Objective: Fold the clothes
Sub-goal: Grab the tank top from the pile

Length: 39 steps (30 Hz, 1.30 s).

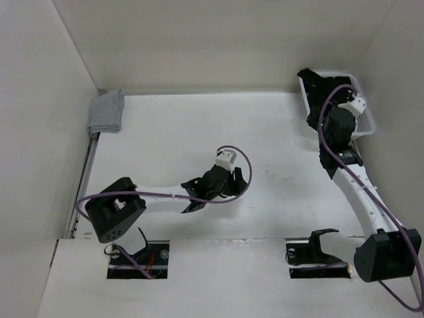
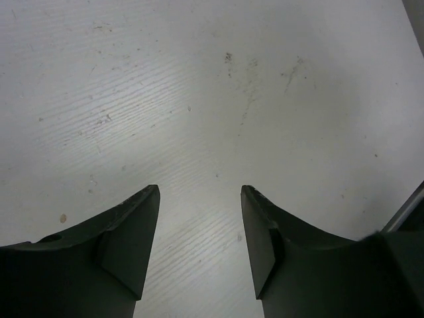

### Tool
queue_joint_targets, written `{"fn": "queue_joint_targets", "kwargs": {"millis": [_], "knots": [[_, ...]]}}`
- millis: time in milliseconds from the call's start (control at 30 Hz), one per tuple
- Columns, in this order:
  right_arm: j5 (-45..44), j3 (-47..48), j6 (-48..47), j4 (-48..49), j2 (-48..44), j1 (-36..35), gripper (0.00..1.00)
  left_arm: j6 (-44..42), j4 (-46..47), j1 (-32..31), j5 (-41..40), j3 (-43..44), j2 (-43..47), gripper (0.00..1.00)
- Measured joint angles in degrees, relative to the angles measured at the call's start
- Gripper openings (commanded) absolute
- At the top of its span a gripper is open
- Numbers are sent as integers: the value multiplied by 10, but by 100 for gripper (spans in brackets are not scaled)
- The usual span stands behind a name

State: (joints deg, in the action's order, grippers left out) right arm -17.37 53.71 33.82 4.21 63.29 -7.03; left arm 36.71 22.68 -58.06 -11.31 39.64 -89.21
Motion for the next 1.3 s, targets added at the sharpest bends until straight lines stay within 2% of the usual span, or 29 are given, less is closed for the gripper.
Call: {"fn": "queue_joint_targets", "kwargs": {"millis": [167, 333, 533, 767, 933, 1067, 1100, 1133, 1200, 1233, 1300], "knots": [[-18, 34, 0, -30, 66, 26, 27, -3, 17, 8, 9, -23, 10, 51], [-38, 99, -7, -37, 156, 71, 43, -4, 34, 5, 15, -26, 10, 51], [-42, 198, -29, -24, 304, 138, 48, -6, 54, 26, 19, -46, 10, 51], [-30, 439, -130, -52, 529, 185, 58, -7, 65, 53, 21, -52, 10, 51], [-14, 564, -172, -79, 631, 190, 60, -13, 72, 56, 26, -52, 8, 51], [-3, 622, -183, -98, 681, 190, 51, -17, 77, 70, 27, -52, -4, 51], [0, 637, -184, -102, 692, 190, 45, -18, 76, 71, 27, -52, -7, 51], [2, 648, -186, -105, 702, 190, 29, -18, 76, 72, 28, -52, -11, 51], [6, 675, -182, -118, 721, 190, 9, -18, 75, 73, 30, -52, -14, 51], [9, 682, -178, -119, 727, 190, 2, -19, 75, 73, 30, -52, -15, 51], [13, 684, -169, -122, 730, 191, 0, -19, 76, 74, 30, -52, -15, 51]]}}
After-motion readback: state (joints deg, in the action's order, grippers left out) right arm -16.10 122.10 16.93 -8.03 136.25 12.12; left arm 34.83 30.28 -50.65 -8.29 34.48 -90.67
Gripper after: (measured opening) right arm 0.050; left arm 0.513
